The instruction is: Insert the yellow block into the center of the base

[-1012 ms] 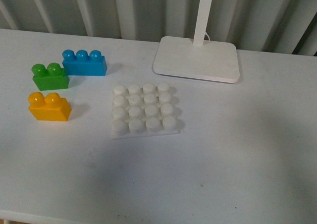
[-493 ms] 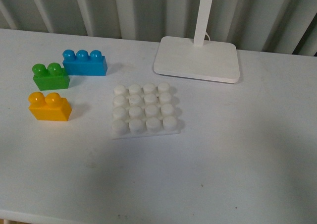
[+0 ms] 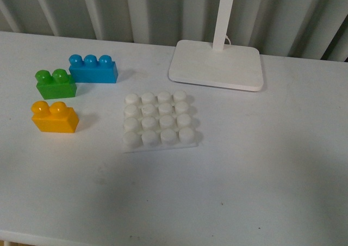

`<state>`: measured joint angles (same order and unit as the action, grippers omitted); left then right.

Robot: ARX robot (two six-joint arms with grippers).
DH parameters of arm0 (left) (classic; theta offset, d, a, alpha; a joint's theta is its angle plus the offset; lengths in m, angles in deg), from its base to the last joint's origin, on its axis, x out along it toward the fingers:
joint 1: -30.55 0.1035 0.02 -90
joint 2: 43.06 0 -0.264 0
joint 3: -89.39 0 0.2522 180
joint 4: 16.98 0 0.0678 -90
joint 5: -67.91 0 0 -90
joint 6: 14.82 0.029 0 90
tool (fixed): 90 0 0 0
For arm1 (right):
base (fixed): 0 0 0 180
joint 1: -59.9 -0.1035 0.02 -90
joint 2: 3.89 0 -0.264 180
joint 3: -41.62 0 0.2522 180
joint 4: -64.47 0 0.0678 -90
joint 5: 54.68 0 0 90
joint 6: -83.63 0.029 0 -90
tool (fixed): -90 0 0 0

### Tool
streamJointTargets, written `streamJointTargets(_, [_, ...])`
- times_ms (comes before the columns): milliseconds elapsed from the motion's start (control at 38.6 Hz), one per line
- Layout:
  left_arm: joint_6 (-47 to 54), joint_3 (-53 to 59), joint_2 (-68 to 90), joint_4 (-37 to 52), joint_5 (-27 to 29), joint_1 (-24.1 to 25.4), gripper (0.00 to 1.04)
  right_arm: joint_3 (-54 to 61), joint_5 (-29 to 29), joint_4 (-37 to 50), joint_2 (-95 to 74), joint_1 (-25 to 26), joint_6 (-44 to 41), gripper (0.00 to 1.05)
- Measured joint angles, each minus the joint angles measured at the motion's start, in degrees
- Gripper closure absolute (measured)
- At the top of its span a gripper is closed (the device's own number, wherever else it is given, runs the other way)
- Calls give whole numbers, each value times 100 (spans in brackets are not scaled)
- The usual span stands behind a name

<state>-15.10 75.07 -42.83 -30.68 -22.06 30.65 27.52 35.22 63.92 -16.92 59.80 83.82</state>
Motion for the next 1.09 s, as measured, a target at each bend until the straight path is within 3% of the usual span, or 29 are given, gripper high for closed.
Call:
streamJointTargets(233, [0,0,0,0,-2,0,6,0,0,-313,315,0,0,104])
streamJointTargets(337, [0,0,0,0,2,0,6,-2,11,-1259,1073,2,-2,104])
streamJointTargets(597, [0,0,0,-2,0,0,6,-2,13,-1311,1274,2,-13,102])
streamJointTargets(778, [0,0,0,-2,0,0,6,-2,13,-1311,1274,0,-11,71])
streamJointTargets(908, [-603,-527,1058,-1104,-968,142,6,-2,24,-1311,1276,2,-13,49])
streamJointTargets(1089, [-802,-739,2638,68,-1333,181,6,-2,15,-1311,1279,2,-13,17])
